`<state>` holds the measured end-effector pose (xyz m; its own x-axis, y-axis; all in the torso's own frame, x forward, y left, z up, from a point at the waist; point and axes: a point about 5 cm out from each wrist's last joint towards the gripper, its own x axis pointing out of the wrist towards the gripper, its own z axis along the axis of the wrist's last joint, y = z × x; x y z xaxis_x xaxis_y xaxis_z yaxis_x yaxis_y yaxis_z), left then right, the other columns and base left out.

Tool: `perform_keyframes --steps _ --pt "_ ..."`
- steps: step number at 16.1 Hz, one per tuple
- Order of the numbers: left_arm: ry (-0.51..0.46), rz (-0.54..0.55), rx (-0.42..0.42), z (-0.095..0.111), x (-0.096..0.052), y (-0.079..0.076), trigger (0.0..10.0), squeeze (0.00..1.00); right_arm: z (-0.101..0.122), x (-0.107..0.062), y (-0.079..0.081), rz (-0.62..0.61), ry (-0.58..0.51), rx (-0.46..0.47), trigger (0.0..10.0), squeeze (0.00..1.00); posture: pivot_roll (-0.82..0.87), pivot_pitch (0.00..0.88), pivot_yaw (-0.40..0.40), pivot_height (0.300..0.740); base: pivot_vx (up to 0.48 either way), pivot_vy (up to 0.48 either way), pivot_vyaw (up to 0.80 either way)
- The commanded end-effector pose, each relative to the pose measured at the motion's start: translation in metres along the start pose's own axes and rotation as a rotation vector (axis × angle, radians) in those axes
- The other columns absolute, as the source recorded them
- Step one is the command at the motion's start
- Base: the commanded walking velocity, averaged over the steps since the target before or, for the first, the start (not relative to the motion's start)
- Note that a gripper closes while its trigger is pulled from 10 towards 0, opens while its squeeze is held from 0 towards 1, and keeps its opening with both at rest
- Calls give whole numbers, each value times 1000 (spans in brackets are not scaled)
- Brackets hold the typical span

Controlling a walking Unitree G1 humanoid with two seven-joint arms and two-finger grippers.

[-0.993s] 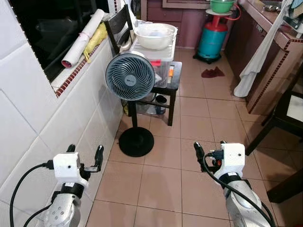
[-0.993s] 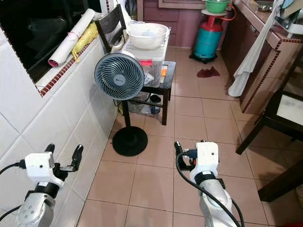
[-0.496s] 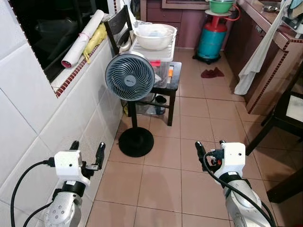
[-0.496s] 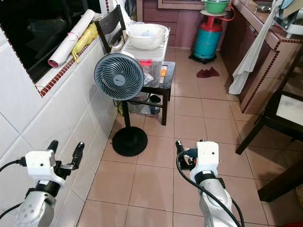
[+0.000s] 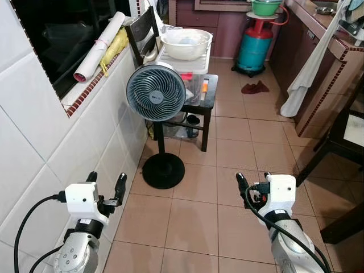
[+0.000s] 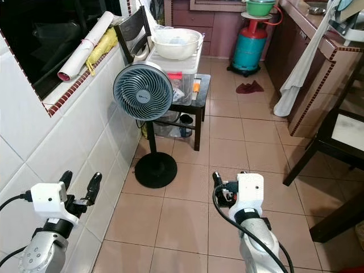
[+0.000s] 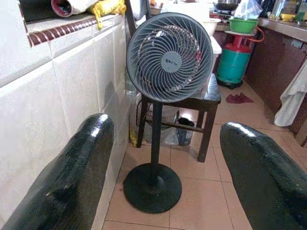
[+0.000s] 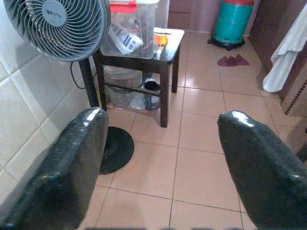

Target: Setting the table

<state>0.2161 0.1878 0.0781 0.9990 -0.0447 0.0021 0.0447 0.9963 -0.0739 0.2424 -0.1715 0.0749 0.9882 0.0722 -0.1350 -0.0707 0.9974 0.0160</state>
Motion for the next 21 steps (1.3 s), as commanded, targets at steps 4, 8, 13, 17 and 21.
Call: perform_keyframes --steps 4,8,13,17,21 --pt "39 19 6 -6 0 5 10000 1000 -3 -1 -3 -8 18 13 10000 1000 -100 29 25 740 0 0 0" --pt "61 31 43 -9 0 6 10000 1000 -3 0 0 11 20 29 10000 1000 -95 27 25 740 0 0 0" --pt "129 110 108 -18 4 14 10000 1000 -4 0 -2 12 26 31 10000 1000 -98 31 24 740 0 0 0" --pt "182 58 144 -16 11 12 10000 0 -3 -5 -10 5 35 26 10000 0 -115 57 55 740 0 0 0" --pt "154 21 255 -1 17 17 10000 0 11 3 7 93 5 -26 10000 0 -68 38 20 740 0 0 0"
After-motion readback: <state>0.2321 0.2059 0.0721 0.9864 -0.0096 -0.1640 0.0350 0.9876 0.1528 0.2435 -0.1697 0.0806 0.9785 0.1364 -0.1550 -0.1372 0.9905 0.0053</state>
